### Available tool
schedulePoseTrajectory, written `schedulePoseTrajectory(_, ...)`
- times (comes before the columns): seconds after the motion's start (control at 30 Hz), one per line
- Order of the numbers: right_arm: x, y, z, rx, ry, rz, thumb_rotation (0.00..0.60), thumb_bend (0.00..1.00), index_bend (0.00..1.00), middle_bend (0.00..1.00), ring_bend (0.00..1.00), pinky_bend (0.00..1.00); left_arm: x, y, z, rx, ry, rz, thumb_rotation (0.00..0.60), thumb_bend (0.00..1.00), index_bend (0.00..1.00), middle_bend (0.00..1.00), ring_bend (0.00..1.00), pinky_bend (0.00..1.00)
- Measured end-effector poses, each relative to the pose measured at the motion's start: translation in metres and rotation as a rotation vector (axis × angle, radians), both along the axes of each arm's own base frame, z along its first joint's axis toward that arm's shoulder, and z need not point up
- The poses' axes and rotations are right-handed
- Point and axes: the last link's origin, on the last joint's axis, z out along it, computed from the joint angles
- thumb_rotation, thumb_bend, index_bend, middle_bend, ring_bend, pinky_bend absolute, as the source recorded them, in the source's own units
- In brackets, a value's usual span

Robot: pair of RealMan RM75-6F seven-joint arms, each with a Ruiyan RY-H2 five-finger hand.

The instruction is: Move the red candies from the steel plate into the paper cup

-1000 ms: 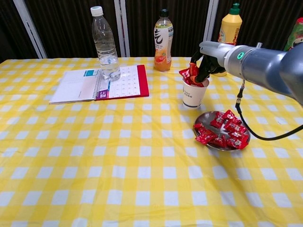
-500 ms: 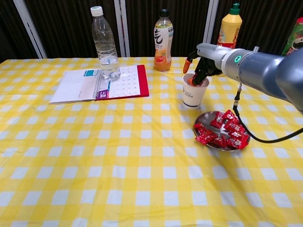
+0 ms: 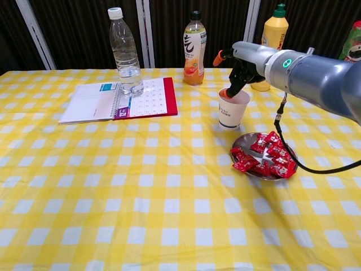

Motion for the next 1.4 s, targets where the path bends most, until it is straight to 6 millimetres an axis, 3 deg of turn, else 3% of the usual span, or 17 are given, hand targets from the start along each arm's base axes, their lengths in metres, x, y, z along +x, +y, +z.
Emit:
schedulePoseTrajectory(0.3,-0.002,0.018,0.009,-0.022,0.007,0.013,0.600,0.31,0.16,0.81,0.90,1.00,0.000,-0.001,0.001,0.004,-0.003,-0.003,0.600,0.04,0.00,0.00,0.00,0.00)
schedulePoseTrajectory(0.5,-0.011,0.050,0.012,0.025,0.053,0.021,0.600,0.31,0.16,0.81,0.90,1.00,0.000,-0.002,0.001,0.005,-0.001,-0.012,0.600,0.04,0.00,0.00,0.00,0.00)
schedulePoseTrajectory(0.63,-0.030,0.085,0.008,0.088,0.127,0.010,0.600,0.31,0.16,0.81,0.90,1.00,0.001,-0.003,0.002,0.011,0.003,-0.023,0.600,0.04,0.00,0.00,0.00,0.00)
schedulePoseTrajectory(0.83,-0.063,0.119,-0.001,0.138,0.200,-0.056,0.600,0.31,0.16,0.81,0.90,1.00,0.002,-0.004,0.002,0.024,0.006,-0.041,0.600,0.04,0.00,0.00,0.00,0.00)
schedulePoseTrajectory(1.07,-0.083,0.124,-0.009,0.147,0.215,-0.107,0.600,0.31,0.16,0.81,0.90,1.00,0.002,-0.005,0.002,0.030,0.010,-0.049,0.600,0.04,0.00,0.00,0.00,0.00)
schedulePoseTrajectory(1.4,-0.096,0.117,-0.012,0.149,0.224,-0.143,0.600,0.31,0.16,0.81,0.90,1.00,0.001,-0.005,0.001,0.026,0.013,-0.044,0.600,0.03,0.00,0.00,0.00,0.00)
